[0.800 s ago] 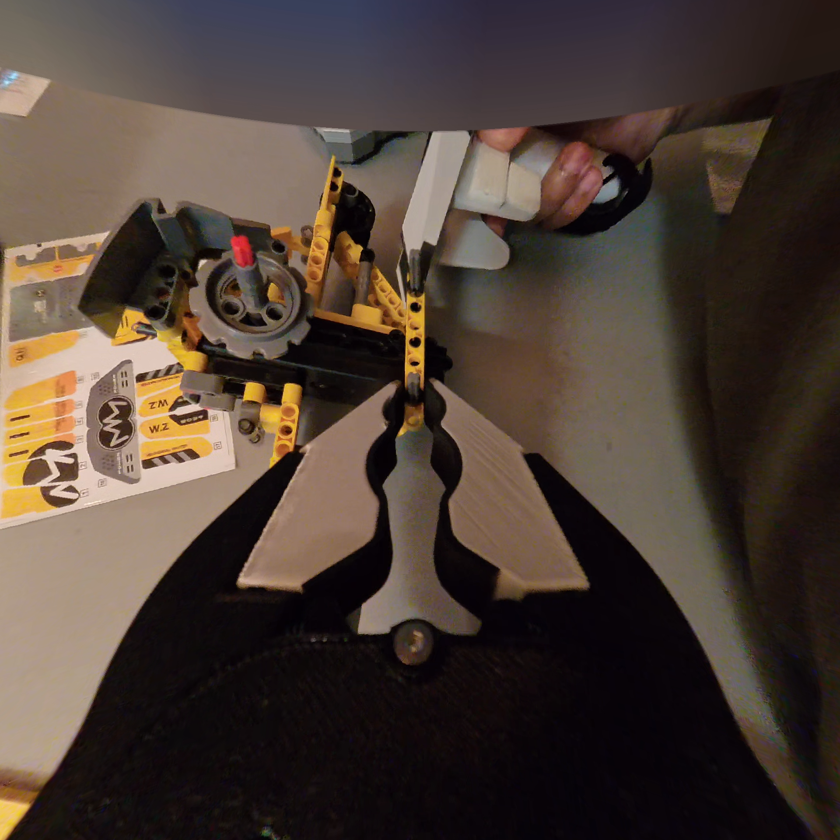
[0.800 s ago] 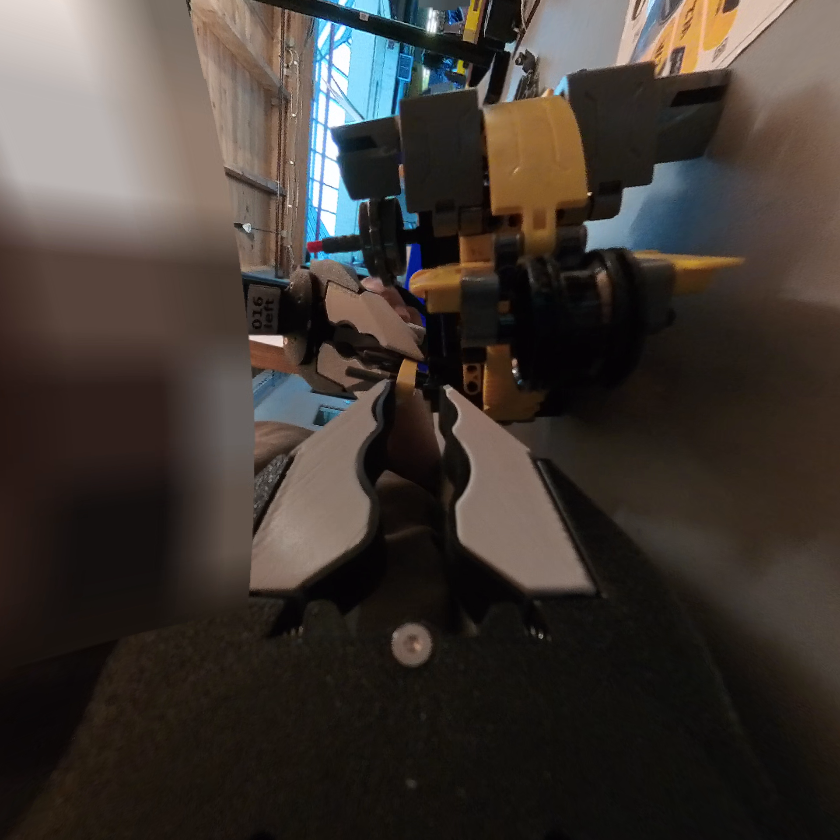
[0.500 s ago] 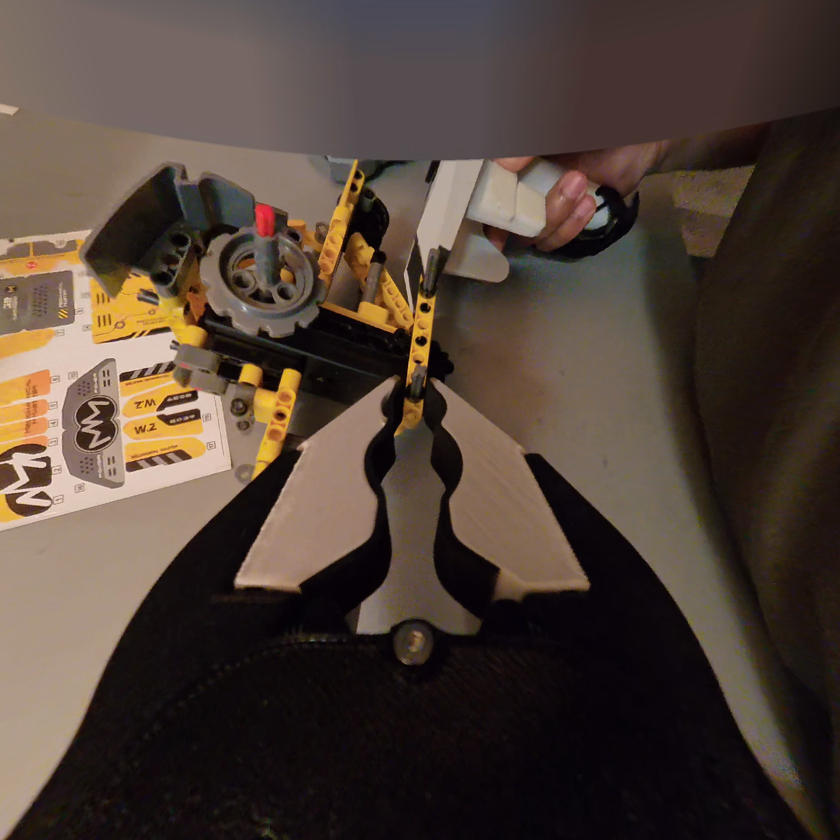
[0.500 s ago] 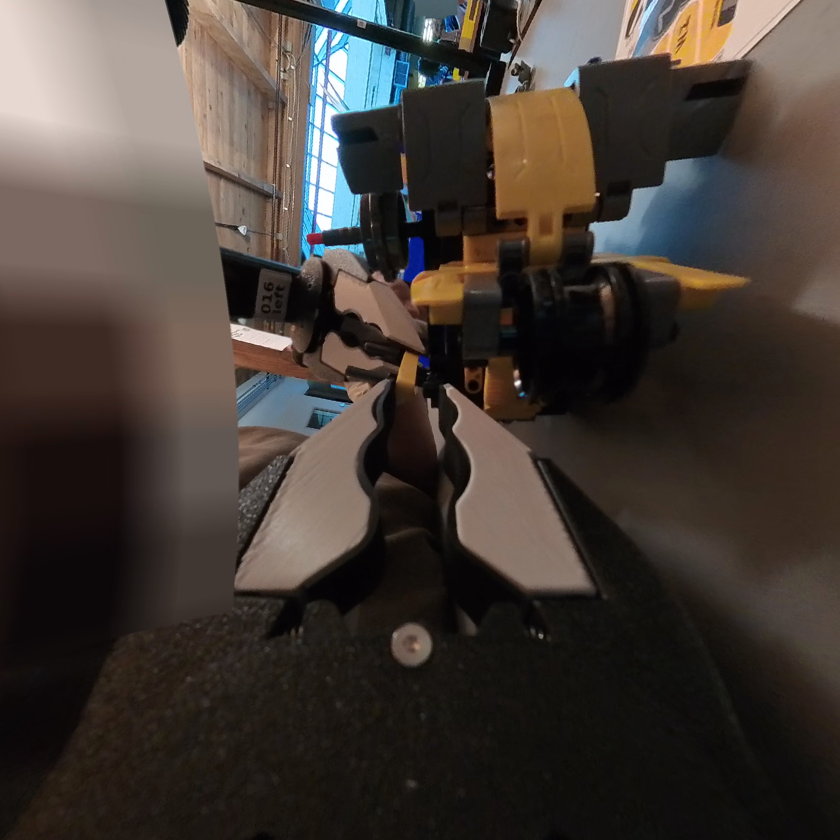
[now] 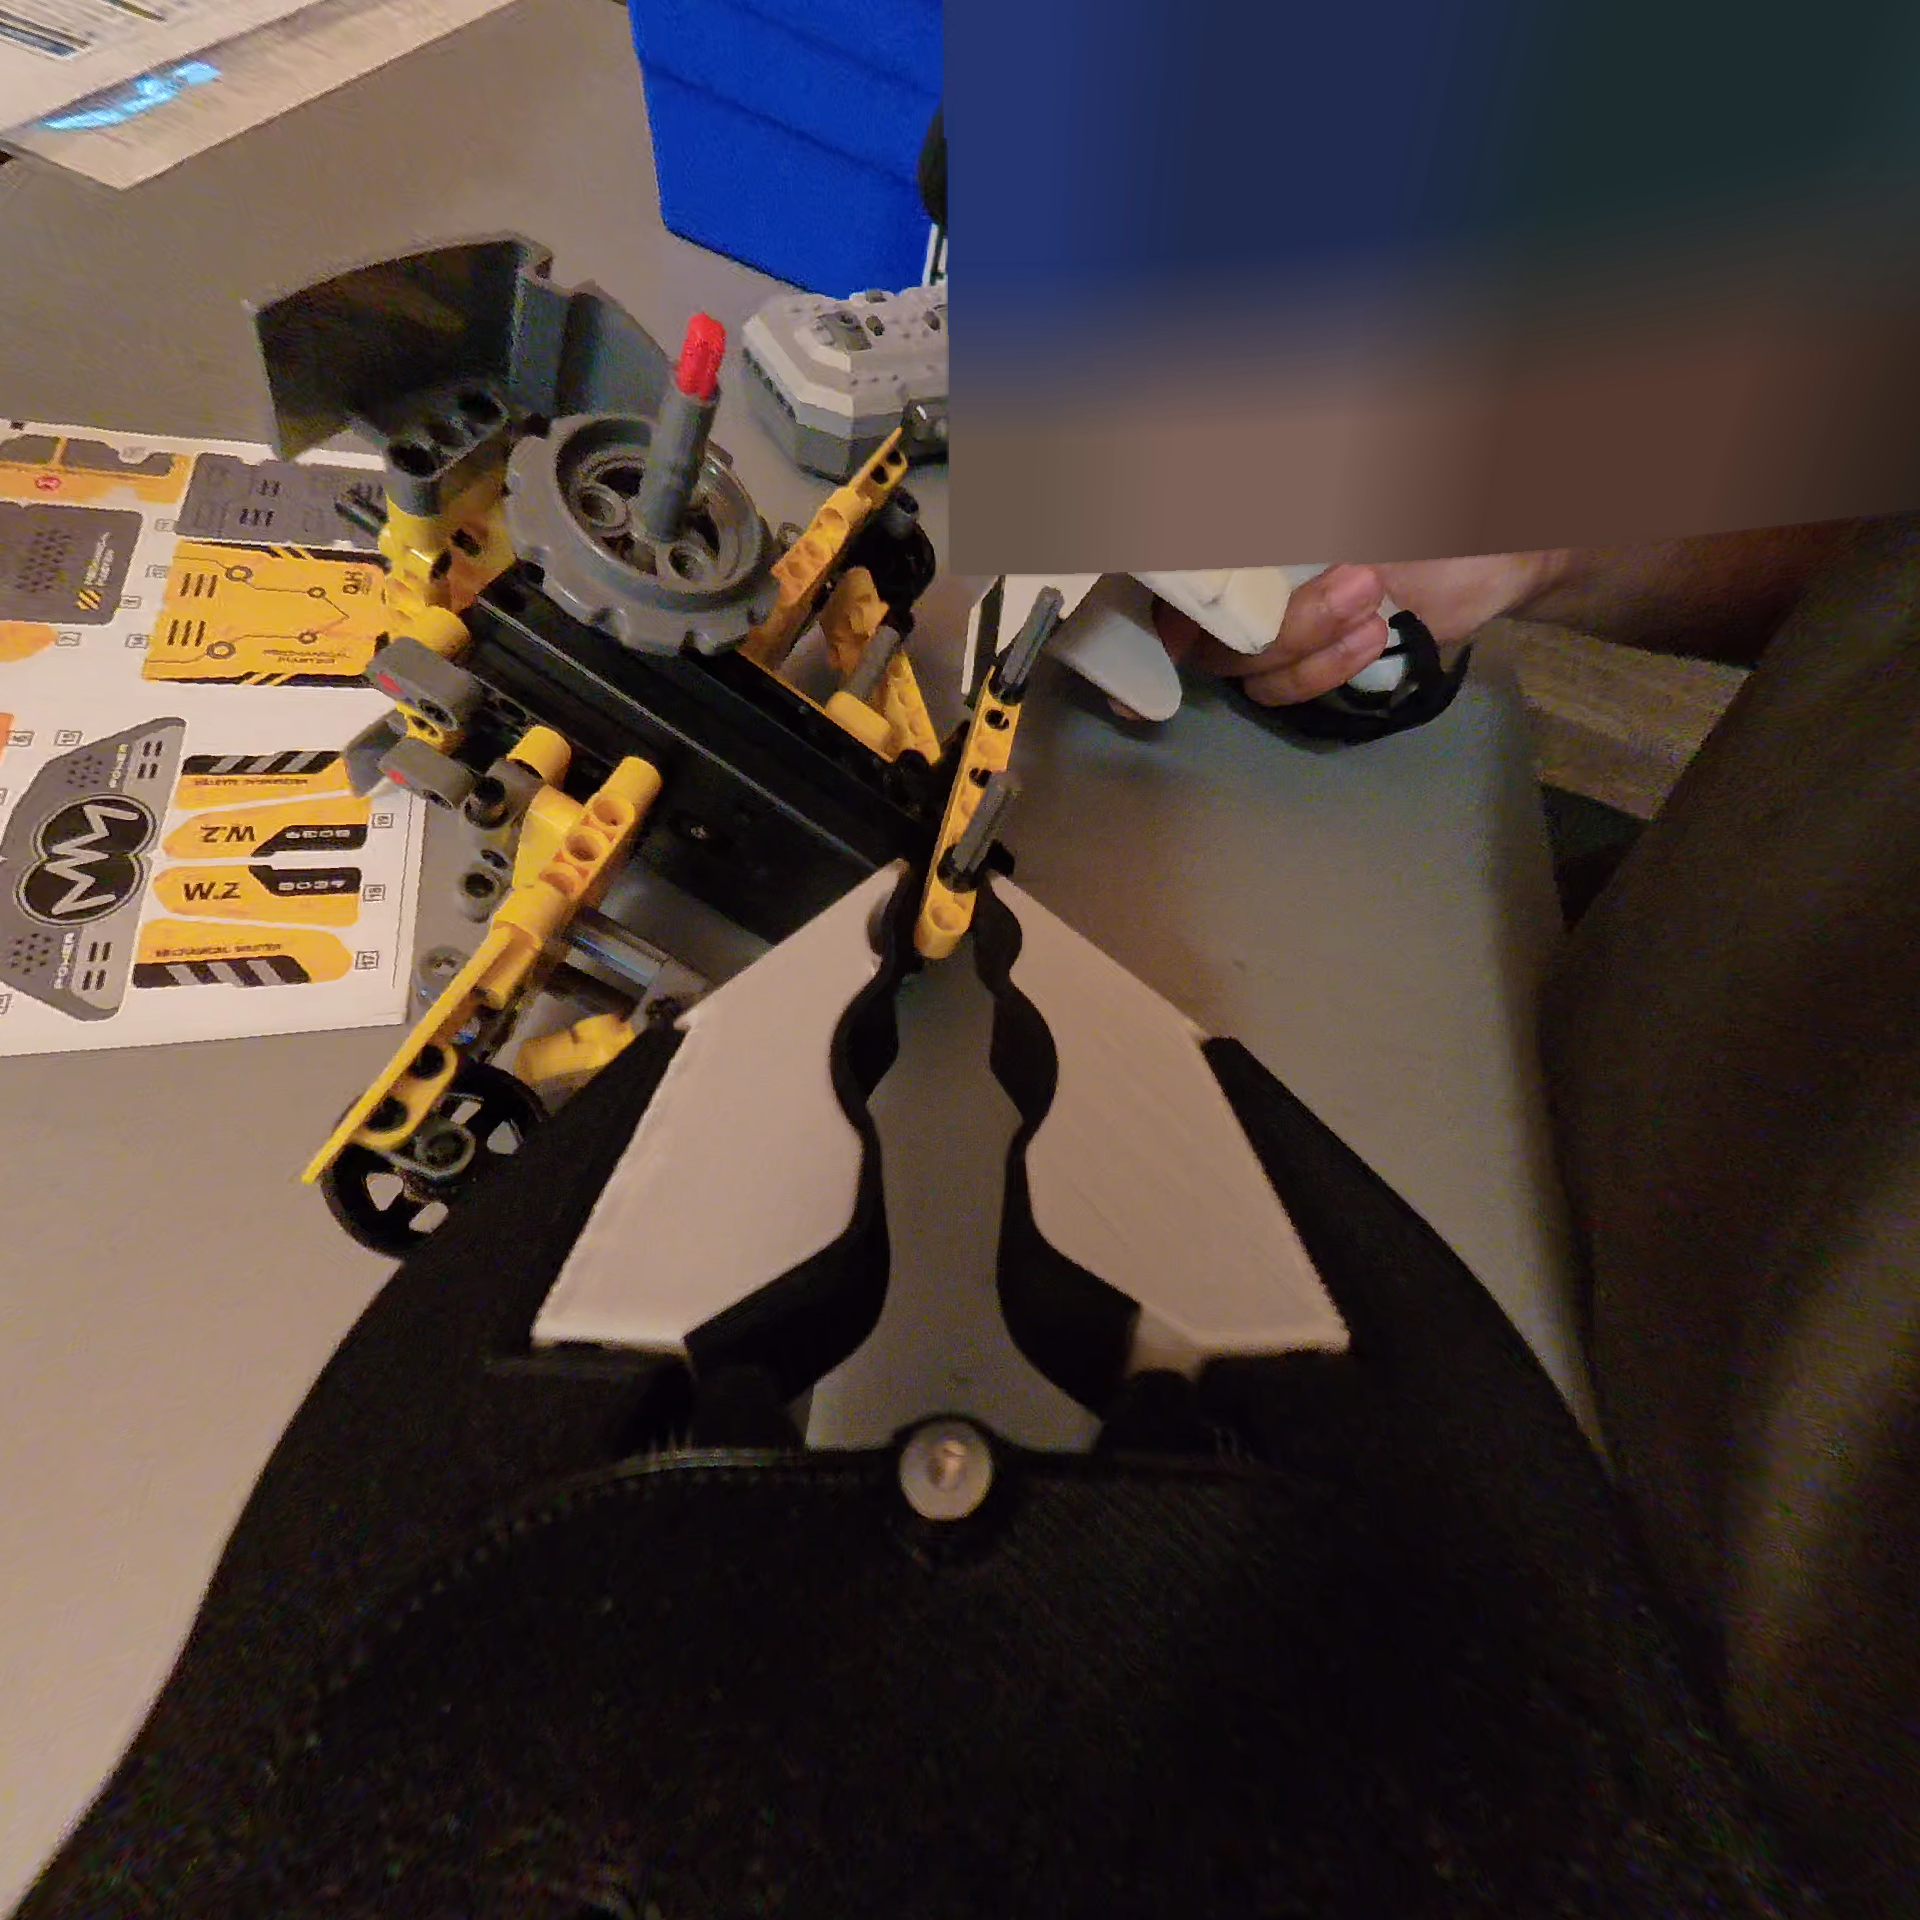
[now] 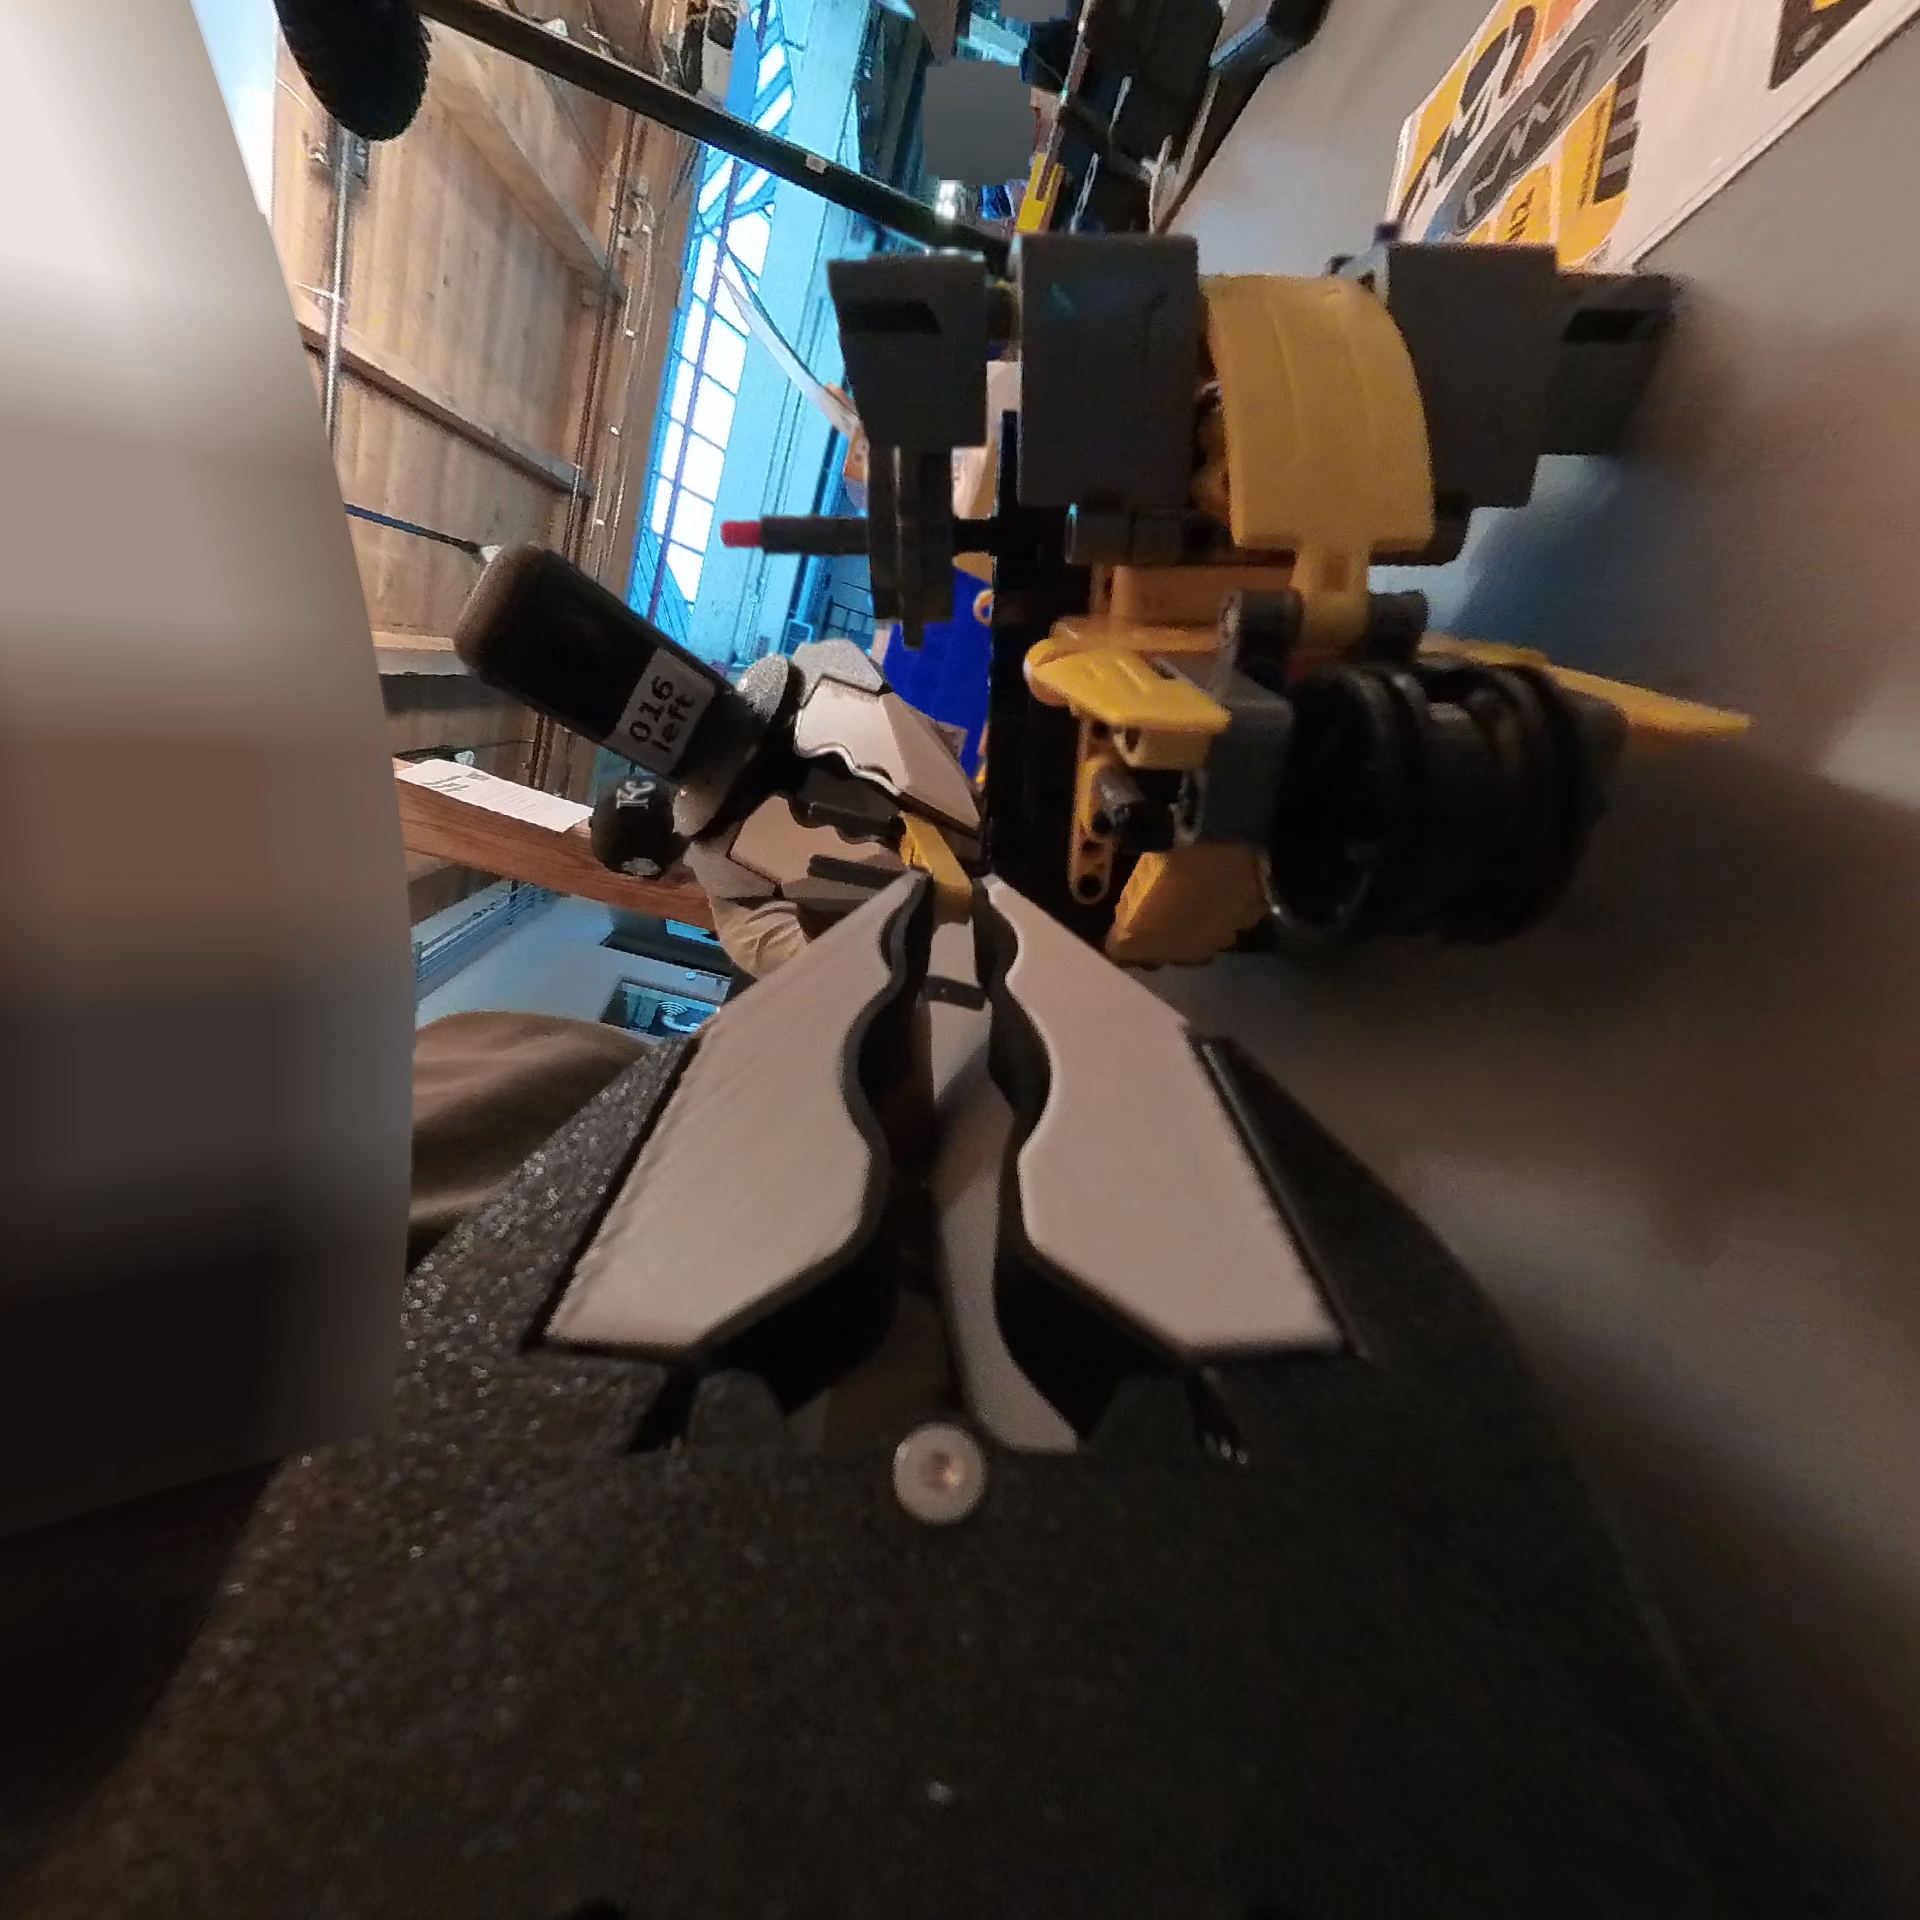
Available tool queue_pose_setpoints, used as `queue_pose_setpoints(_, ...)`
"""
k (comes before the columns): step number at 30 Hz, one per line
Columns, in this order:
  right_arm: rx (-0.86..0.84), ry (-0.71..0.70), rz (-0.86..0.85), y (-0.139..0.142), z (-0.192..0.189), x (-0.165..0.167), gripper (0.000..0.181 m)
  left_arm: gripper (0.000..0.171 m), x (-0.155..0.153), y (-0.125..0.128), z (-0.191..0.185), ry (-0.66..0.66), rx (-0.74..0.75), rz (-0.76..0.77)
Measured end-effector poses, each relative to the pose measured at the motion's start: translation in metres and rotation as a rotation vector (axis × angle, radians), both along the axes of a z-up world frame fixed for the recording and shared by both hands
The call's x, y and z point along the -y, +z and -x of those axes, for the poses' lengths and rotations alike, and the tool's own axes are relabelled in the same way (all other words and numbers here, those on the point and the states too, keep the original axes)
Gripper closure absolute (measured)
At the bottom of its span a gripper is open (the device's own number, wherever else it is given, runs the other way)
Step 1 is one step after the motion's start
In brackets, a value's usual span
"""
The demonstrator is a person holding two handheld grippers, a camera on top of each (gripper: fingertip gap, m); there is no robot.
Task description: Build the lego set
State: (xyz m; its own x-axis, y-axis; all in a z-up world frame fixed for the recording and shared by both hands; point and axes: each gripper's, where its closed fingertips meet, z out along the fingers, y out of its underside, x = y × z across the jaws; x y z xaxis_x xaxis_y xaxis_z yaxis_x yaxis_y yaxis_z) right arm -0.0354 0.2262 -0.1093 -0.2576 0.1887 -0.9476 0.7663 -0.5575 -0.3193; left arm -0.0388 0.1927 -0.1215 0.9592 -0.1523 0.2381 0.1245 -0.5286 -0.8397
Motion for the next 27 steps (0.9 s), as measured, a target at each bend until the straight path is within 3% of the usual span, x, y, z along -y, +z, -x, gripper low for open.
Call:
queue_pose_setpoints(9,-0.043,-0.015,0.01,0.002,-0.015,0.008,0.174,0.165,0.007,0.008,-0.016,0.002,-0.121,-0.033)
queue_pose_setpoints(11,-0.051,-0.017,-0.04,0.0,-0.02,0.007,0.168,0.167,0.008,0.008,-0.019,0.008,-0.125,-0.036)
queue_pose_setpoints(13,-0.079,-0.031,-0.122,0.001,-0.025,0.002,0.155,0.167,0.01,0.009,-0.023,0.01,-0.112,-0.037)
queue_pose_setpoints(17,-0.184,-0.074,-0.404,0.008,-0.033,-0.007,0.148,0.167,0.013,0.015,-0.029,0.049,-0.116,-0.054)
queue_pose_setpoints(19,-0.248,-0.072,-0.62,0.007,-0.039,-0.006,0.146,0.167,0.014,0.02,-0.027,0.105,-0.175,-0.068)
queue_pose_setpoints(21,-0.279,-0.03,-0.729,0.007,-0.047,0.007,0.145,0.167,0.014,0.029,-0.027,0.169,-0.292,-0.096)
queue_pose_setpoints(23,-0.267,-0.011,-0.661,0.012,-0.054,0.025,0.145,0.167,0.013,0.034,-0.029,0.234,-0.461,-0.104)
queue_pose_setpoints(27,-0.161,-0.123,-0.275,0.028,-0.049,0.034,0.149,0.167,0.01,0.034,-0.037,0.295,-0.852,-0.026)
